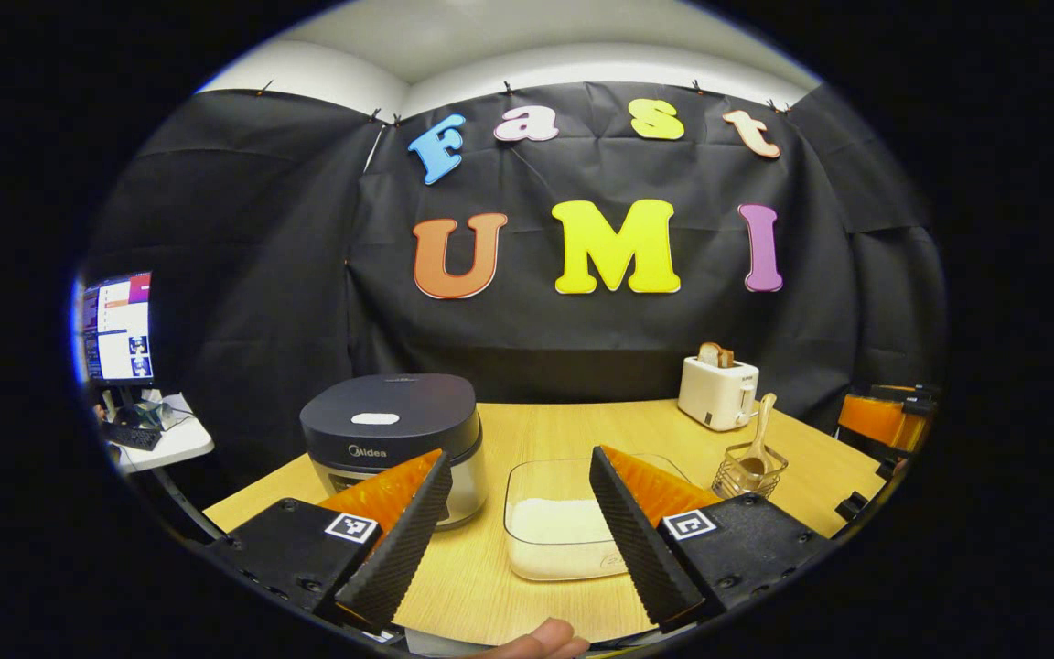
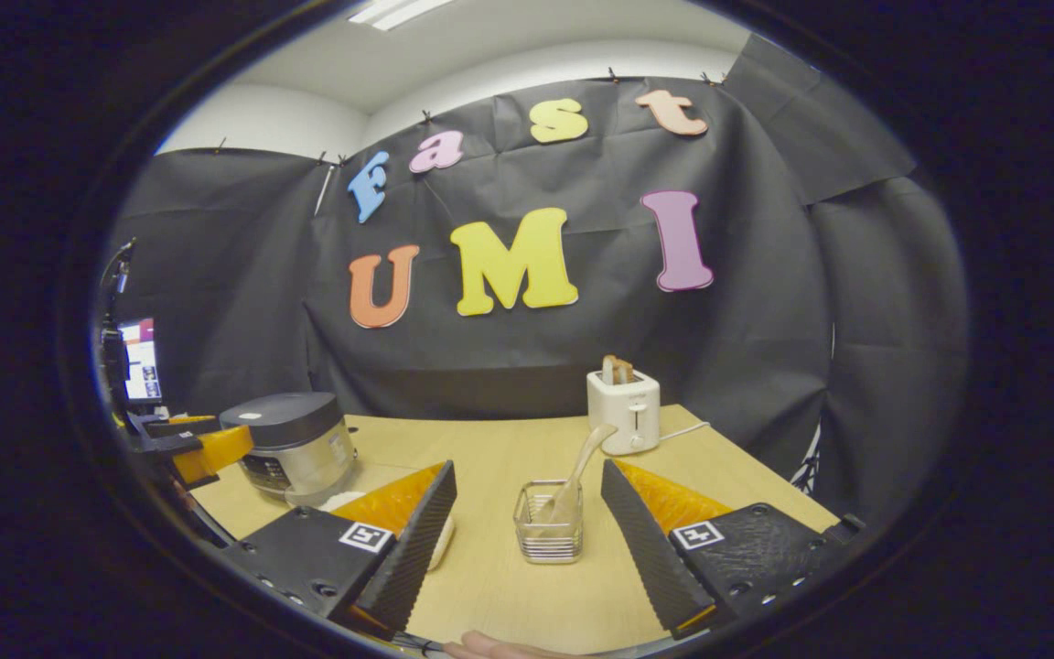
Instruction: Close the left gripper, press the button to open the rice cooker; take a wooden spoon from the chopstick holder with the right hand, scoop a spoonful of rice and pour it into the rice cooker, then put the wooden spoon back into the chopstick holder.
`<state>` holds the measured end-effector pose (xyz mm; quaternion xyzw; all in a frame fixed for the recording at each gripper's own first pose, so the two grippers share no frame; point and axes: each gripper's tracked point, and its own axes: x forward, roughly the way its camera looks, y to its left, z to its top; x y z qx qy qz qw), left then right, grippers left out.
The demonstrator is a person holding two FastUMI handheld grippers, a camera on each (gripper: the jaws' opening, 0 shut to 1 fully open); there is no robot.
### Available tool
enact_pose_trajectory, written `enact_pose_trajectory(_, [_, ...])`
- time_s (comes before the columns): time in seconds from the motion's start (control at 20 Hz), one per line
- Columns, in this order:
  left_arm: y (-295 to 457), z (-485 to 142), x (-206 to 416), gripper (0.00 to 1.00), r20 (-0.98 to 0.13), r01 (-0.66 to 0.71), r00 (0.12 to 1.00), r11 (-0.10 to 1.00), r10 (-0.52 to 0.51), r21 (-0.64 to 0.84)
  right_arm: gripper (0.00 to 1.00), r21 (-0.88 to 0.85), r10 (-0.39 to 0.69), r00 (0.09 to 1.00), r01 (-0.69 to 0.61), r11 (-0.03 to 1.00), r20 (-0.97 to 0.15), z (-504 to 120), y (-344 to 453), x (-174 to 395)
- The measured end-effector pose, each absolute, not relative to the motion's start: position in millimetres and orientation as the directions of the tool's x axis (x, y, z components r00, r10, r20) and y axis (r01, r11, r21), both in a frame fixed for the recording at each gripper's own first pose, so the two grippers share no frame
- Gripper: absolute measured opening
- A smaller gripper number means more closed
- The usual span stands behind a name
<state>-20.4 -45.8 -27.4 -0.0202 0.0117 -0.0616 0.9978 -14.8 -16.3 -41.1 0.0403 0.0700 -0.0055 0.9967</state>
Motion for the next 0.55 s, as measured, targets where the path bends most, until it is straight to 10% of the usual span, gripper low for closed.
enact_pose_trajectory(0.55, [-63, -42, -14, 0.97, -0.028, 0.141, 0.99, 0.99, -0.141, -0.01, 0.95, 0.072, 0.028, 0.987, -0.017, 0.997, -0.155, -55, -6, -9])
